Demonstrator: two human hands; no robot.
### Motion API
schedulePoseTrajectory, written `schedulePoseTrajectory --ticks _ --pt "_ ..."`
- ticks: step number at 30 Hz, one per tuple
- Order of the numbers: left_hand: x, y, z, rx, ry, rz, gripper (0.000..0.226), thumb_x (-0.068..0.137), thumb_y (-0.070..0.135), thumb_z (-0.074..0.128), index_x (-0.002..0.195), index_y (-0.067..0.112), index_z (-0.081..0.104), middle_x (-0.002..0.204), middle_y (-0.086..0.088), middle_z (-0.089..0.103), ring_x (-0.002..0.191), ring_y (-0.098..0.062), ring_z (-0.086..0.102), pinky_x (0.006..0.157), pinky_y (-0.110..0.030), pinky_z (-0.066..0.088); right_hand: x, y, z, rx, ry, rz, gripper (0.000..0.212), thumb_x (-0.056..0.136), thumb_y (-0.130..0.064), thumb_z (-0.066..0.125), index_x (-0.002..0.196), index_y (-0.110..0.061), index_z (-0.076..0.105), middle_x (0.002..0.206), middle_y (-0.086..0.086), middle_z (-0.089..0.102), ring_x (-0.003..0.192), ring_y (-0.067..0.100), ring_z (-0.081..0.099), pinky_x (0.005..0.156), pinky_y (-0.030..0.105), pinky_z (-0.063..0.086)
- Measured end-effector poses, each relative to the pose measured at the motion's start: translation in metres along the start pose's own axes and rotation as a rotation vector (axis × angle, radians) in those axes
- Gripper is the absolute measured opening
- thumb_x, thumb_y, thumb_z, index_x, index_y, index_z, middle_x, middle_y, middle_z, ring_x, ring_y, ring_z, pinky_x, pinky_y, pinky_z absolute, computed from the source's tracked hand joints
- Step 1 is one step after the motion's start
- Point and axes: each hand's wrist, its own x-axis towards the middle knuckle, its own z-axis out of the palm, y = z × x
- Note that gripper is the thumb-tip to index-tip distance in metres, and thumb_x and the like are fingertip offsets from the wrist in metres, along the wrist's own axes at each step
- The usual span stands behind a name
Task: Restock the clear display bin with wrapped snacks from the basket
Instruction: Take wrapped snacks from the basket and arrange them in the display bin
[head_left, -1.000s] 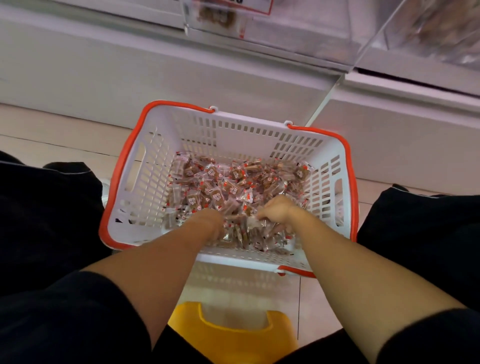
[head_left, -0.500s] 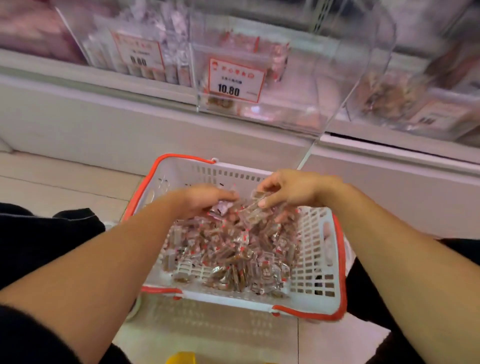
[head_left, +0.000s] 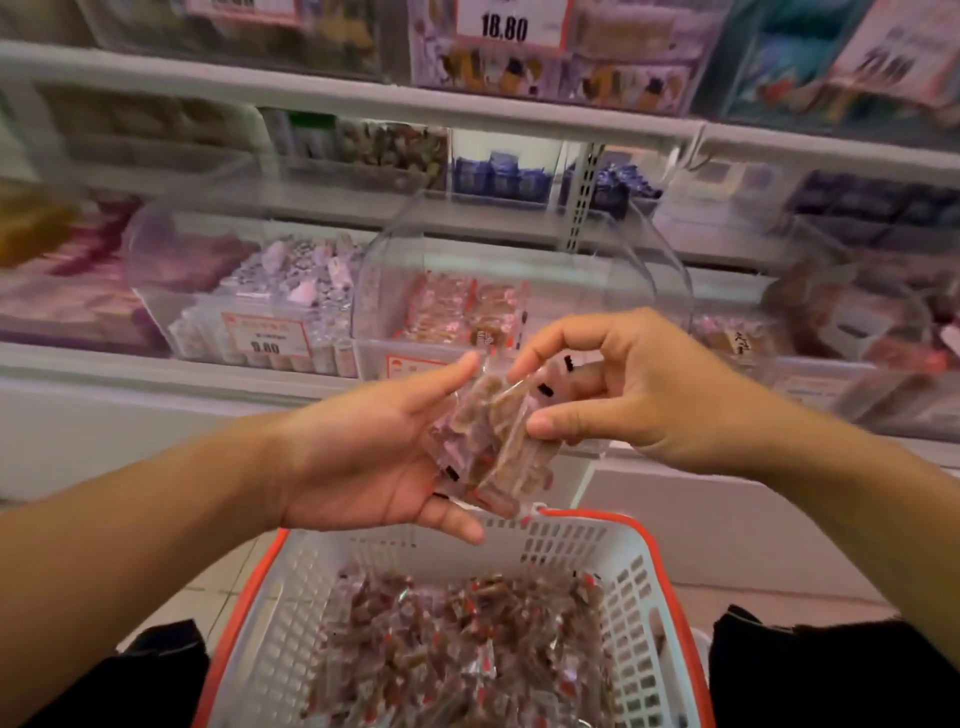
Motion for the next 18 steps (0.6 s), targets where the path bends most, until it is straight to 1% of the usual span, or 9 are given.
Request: schedulePoseTrajectory --ticks 2,4,6,9,11,12,15,17,18 --pt "0.007 0.004 -0.001 -0.005 -0.017 0.011 0.048 0.091 0.051 0.046 0.119 0.018 0.066 0.113 -0.014 0.067 0.095 -0.024 0.066 0.077 -0.037 0.057 0.002 -0.001 -0.005 0.012 0.020 -0.018 0.034 0.078 -0.008 0.075 0.110 -0.015 0.066 0.094 0.015 0.072 0.081 0.023 0.073 0.074 0.034 0.061" --pt "0.013 0.005 -0.003 -0.046 -0.009 0.024 0.046 0.088 0.046 0.053 0.115 0.011 0.068 0.108 -0.017 0.068 0.093 -0.025 0.068 0.079 -0.038 0.057 0.004 0.001 -0.008 -0.003 0.091 -0.036 0.042 0.082 -0.007 0.072 0.120 -0.022 0.062 0.106 0.009 0.066 0.086 0.022 0.072 0.074 0.030 0.059" --pt "0.017 0.003 -0.005 -0.105 -0.005 0.044 0.040 0.087 0.038 0.059 0.112 0.008 0.070 0.105 -0.018 0.069 0.098 -0.027 0.069 0.082 -0.039 0.056 0.003 0.006 -0.006 -0.058 0.149 -0.040 0.050 0.085 -0.009 0.070 0.128 -0.029 0.057 0.111 -0.001 0.064 0.094 0.017 0.069 0.081 0.030 0.057" --pt "0.020 0.002 -0.005 -0.181 -0.006 0.094 0.035 0.087 0.025 0.066 0.117 0.007 0.069 0.116 -0.018 0.068 0.109 -0.034 0.066 0.081 -0.036 0.057 0.001 0.010 0.002 -0.117 0.227 -0.067 0.047 0.089 -0.007 0.067 0.131 -0.028 0.058 0.116 -0.008 0.068 0.103 0.008 0.067 0.088 0.026 0.057" --pt "0.022 0.003 -0.004 -0.203 0.006 0.128 0.036 0.088 0.021 0.065 0.121 0.006 0.067 0.124 -0.020 0.064 0.112 -0.037 0.064 0.079 -0.035 0.058 0.000 0.009 0.007 -0.135 0.260 -0.096 0.044 0.092 -0.007 0.064 0.129 -0.028 0.059 0.118 -0.011 0.069 0.106 0.004 0.067 0.085 0.019 0.056" --pt "0.024 0.004 -0.003 -0.207 0.013 0.135 0.036 0.089 0.021 0.064 0.121 0.005 0.066 0.124 -0.020 0.064 0.112 -0.037 0.064 0.078 -0.036 0.058 0.000 0.009 0.009 -0.142 0.267 -0.106 0.042 0.092 -0.009 0.063 0.129 -0.029 0.059 0.120 -0.013 0.069 0.108 0.002 0.066 0.084 0.017 0.055" --pt "0.024 0.004 0.001 -0.211 0.003 0.135 0.035 0.089 0.025 0.065 0.118 0.005 0.067 0.115 -0.019 0.067 0.108 -0.034 0.066 0.080 -0.042 0.057 -0.004 0.010 0.014 -0.185 0.231 -0.098 0.047 0.091 -0.025 0.059 0.138 -0.027 0.055 0.133 -0.015 0.063 0.121 -0.005 0.057 0.096 0.018 0.050" --pt "0.022 0.003 0.003 -0.136 -0.025 0.125 0.029 0.087 0.024 0.069 0.112 0.009 0.069 0.105 -0.016 0.070 0.101 -0.031 0.068 0.084 -0.045 0.056 -0.007 0.014 0.019 -0.265 0.201 -0.090 0.056 0.090 -0.034 0.055 0.145 -0.032 0.047 0.138 -0.021 0.057 0.127 -0.008 0.050 0.104 0.021 0.047" --pt "0.022 0.002 0.004 -0.082 -0.028 0.114 0.025 0.086 0.020 0.071 0.109 0.010 0.070 0.099 -0.013 0.070 0.095 -0.028 0.070 0.085 -0.046 0.056 -0.008 0.016 0.020 -0.304 0.190 -0.092 0.058 0.091 -0.037 0.054 0.147 -0.037 0.042 0.140 -0.025 0.054 0.129 -0.009 0.048 0.105 0.022 0.046"
